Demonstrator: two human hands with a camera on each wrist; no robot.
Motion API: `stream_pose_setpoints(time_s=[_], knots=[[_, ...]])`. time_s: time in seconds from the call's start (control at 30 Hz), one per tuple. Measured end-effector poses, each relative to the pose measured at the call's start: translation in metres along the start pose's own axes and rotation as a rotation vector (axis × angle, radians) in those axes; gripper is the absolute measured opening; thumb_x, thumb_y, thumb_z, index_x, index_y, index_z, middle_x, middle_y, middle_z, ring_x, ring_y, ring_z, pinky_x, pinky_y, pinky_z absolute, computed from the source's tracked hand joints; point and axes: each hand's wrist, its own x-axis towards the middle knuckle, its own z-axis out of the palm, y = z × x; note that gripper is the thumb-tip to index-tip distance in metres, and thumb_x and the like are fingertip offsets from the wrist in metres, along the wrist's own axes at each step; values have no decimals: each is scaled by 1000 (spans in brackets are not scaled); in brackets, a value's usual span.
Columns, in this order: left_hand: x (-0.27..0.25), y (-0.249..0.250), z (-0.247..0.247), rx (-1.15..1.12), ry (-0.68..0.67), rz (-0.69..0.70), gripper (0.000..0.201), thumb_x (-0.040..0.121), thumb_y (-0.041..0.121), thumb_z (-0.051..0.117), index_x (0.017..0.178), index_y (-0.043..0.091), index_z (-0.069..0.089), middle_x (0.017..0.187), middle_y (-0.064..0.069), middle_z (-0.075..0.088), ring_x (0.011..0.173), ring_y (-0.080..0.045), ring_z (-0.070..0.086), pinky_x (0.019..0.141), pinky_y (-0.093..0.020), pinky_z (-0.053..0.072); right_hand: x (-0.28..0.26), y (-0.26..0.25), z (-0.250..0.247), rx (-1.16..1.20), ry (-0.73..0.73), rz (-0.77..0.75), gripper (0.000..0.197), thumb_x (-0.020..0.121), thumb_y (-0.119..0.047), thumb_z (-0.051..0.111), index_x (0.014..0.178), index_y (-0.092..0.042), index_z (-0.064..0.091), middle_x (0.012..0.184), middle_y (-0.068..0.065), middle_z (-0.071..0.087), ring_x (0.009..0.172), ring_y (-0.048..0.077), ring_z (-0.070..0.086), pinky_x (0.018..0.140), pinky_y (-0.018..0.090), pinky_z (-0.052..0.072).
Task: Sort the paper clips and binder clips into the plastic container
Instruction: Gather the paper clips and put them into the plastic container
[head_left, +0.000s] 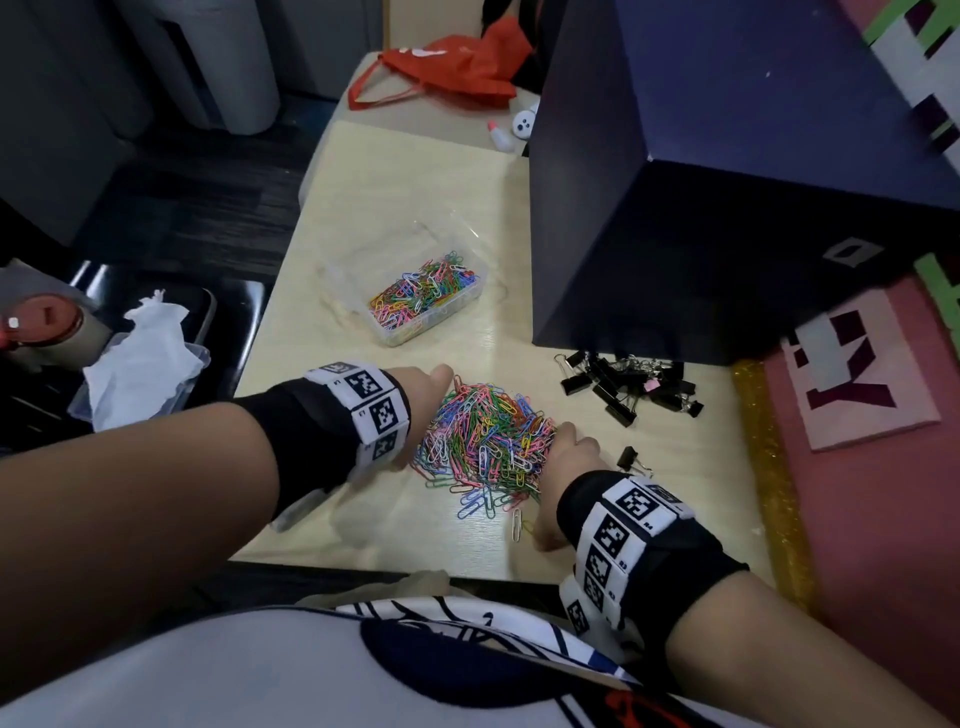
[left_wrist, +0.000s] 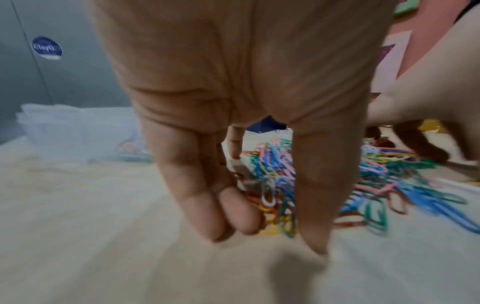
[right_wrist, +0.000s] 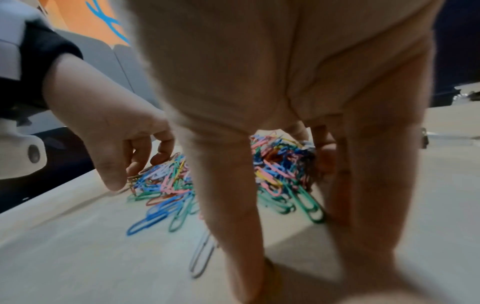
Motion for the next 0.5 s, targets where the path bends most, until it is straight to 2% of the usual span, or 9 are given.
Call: stream_pose_setpoints(time_s=[0.1,0.2,0.27,0.37,0.43,0.5], knots=[[3,7,2,-71,-3,38,89,57,14,87,126,11,30,77,-7,55,77,-30,62,65,-40,55,7,-2,-3,177,36,-23,81,74,-25,78,134,-7,25,132,12,35,119,25,51,91,33,47],[7,8,-2,-137,15,33,85,60,15,83,128,12,32,84,-8,58,82,-30,62,72,-43,57,10,-1,-11,174,33,-65,78,74,-28,78,131,-7,30,130,12,37,118,27,51,92,34,45],[8,5,-7,-179,54,13,76,68,17,78,130,13,33,87,-7,60,82,-28,62,68,-39,56,13,2,-14,158,46,-68,70,77,-24,74,131,-9,33,130,12,38,118,30,51,91,36,45],[9,-5,-17,-283,213,-77,64,80,20,70,132,14,33,76,-1,55,71,-22,59,53,-32,46,17,6,-21,144,145,-80,60,81,-22,67,132,-12,37,132,13,39,121,32,46,95,40,44],[10,-12,-22,-355,326,-140,62,84,23,66,133,13,29,70,-1,54,60,-19,55,50,-30,42,17,6,-25,181,251,-169,54,86,-24,63,133,-18,39,134,10,37,123,30,41,97,39,42],[11,-17,-23,-382,360,-179,64,86,24,61,137,13,24,67,-3,54,55,-19,52,50,-30,41,14,2,-27,223,315,-325,45,88,-31,60,130,-28,45,131,5,38,122,26,38,99,39,41]])
